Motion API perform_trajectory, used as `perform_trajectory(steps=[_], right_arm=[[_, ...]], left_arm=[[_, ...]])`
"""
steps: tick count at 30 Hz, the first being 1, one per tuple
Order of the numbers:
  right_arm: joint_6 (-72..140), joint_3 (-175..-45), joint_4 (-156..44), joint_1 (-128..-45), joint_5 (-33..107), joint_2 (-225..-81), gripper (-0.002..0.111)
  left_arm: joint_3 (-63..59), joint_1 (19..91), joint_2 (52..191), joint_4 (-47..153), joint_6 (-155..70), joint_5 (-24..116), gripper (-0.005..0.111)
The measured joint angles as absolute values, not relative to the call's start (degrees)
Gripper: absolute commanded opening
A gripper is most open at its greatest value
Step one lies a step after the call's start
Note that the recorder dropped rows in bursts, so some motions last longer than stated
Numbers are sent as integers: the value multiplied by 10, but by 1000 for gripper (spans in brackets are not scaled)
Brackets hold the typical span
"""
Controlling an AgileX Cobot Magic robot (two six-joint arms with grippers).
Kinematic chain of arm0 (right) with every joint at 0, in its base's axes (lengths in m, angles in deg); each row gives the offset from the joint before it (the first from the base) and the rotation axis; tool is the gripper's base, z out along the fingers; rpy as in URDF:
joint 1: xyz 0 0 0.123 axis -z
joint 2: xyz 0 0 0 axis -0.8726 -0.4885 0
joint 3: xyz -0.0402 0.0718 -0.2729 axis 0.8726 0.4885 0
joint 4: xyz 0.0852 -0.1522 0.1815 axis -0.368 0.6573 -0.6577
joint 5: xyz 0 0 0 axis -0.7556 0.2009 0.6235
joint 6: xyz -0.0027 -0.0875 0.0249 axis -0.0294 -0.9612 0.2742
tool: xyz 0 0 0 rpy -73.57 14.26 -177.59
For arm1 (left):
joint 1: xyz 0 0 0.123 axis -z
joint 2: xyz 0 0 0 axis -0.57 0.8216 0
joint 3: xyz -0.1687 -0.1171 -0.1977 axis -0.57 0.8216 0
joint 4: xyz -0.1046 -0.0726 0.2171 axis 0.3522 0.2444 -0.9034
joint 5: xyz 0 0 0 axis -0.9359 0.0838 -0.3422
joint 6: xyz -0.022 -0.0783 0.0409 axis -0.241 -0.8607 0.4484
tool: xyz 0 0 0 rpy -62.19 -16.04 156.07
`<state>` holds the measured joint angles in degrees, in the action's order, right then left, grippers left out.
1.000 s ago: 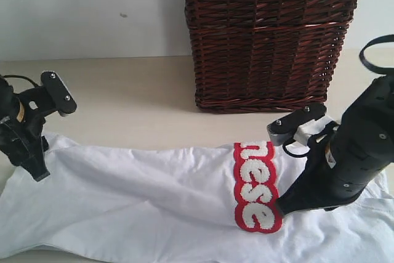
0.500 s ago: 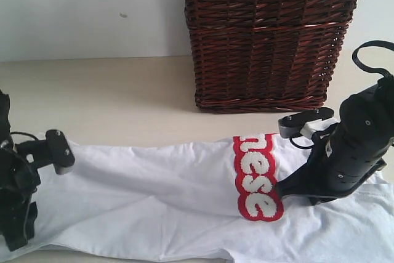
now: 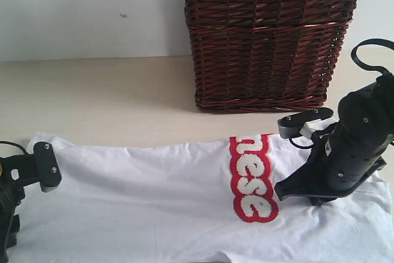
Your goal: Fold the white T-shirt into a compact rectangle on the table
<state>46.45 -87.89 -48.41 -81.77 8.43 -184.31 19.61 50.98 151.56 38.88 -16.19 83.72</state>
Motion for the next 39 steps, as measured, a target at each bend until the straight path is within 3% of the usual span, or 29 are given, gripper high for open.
perform_trajectory(steps=[18,23,25,28,34,39], right_arm=[[283,-860,-634,-814,16,-1750,0],[263,-860,-649,-814,53,-1726,0],[262,-860,-651,-814,79,-1725,0],[268,-860,-652,-814,135,-1726,0],[295,-880,-654,-809,175,-1777,0],[300,-895,-654,-782,178,-1811,0]], left_arm=[[207,509,1480,293,-258,865,43],[171,508,1406,391,-258,789,42],[163,508,1382,483,-258,743,31],[159,512,1375,621,-199,704,0],[122,549,1479,855,-44,705,0],[61,567,1578,931,4,726,0]])
